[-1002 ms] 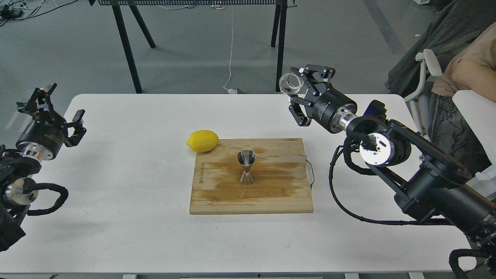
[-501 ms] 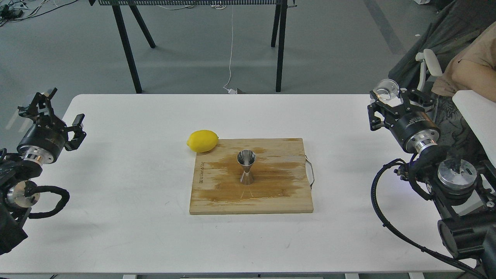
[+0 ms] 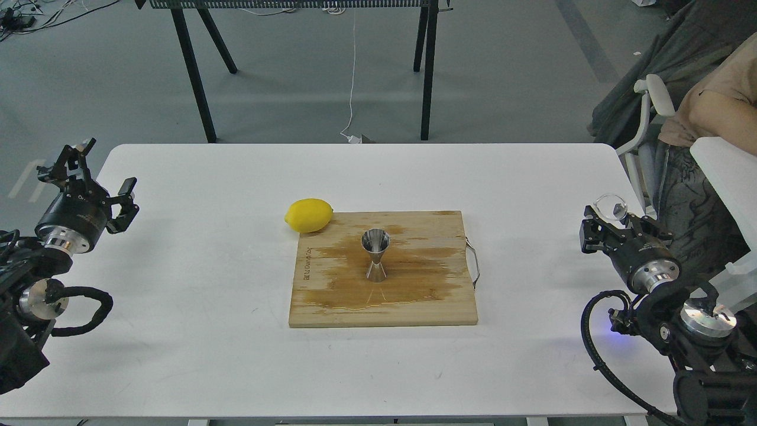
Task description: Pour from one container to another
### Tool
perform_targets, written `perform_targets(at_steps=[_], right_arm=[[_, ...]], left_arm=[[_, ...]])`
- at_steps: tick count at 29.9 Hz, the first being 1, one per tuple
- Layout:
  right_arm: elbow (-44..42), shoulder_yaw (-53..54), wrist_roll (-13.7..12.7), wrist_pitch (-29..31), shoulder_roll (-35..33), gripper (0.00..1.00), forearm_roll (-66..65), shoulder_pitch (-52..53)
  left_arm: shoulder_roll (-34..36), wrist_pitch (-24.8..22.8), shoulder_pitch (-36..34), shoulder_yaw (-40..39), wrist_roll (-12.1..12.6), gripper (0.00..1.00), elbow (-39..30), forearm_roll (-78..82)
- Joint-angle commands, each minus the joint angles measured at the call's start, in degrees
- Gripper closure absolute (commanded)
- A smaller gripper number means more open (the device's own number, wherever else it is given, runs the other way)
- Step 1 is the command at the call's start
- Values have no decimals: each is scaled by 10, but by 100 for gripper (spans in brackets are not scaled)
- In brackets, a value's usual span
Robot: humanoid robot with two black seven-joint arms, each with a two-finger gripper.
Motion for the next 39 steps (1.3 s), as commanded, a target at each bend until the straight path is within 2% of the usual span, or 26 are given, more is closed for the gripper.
perform_targets(at_steps=[1,11,19,22,25,31,39], right_arm=[[-41,-1,-1,-5,19,60,0,1],[-55,-3,0,-7,24,60,-1,2],[-53,-26,1,-6,25,51,-2,3],[-50,-26,1,-6,28,45,-3,4],[-50,-26,1,-7,28,32,-3,5],[-49,-26,1,-7,28,18,-3,6],[-49,-26,1,-16,28,8,-5,7]], left_arm=[[1,0,0,0,0,1,0,0],[0,0,0,0,0,1,0,0],[2,0,0,0,0,1,0,0],[2,0,0,0,0,1,0,0],[2,0,0,0,0,1,0,0],[1,0,0,0,0,1,0,0],[1,0,0,0,0,1,0,0]])
